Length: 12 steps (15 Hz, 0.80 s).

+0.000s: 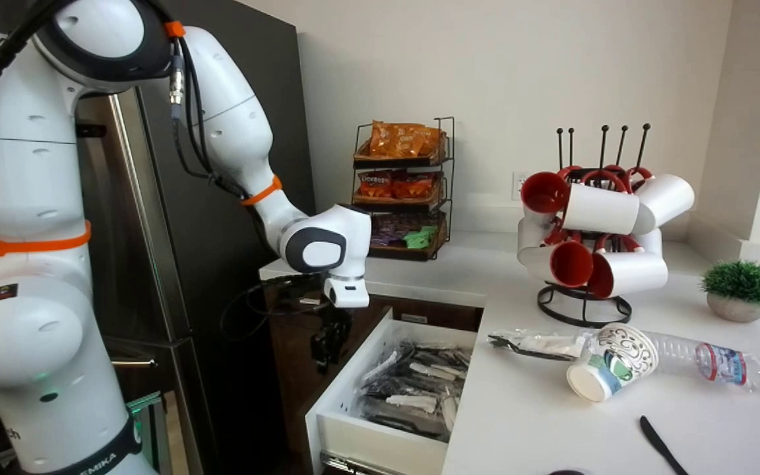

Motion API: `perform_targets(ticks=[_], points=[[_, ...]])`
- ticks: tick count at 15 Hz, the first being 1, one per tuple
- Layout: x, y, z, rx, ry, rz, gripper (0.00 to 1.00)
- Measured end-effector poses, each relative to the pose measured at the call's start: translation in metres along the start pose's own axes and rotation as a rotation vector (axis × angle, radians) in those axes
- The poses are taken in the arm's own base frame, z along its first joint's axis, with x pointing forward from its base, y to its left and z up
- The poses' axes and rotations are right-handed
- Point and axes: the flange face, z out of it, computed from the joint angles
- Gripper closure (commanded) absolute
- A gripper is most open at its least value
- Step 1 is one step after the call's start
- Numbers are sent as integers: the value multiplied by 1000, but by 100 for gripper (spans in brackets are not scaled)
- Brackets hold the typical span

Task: Remove a fork from the open drawer, then close the drawer

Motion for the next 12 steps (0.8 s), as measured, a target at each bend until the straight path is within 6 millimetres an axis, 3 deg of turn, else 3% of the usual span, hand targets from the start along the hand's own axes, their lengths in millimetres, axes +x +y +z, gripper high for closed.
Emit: perform_targets(ticks=[2,12], points=[[-3,-2,1,8,61,-20,99],[-12,-2,6,-41,422,-15,100]])
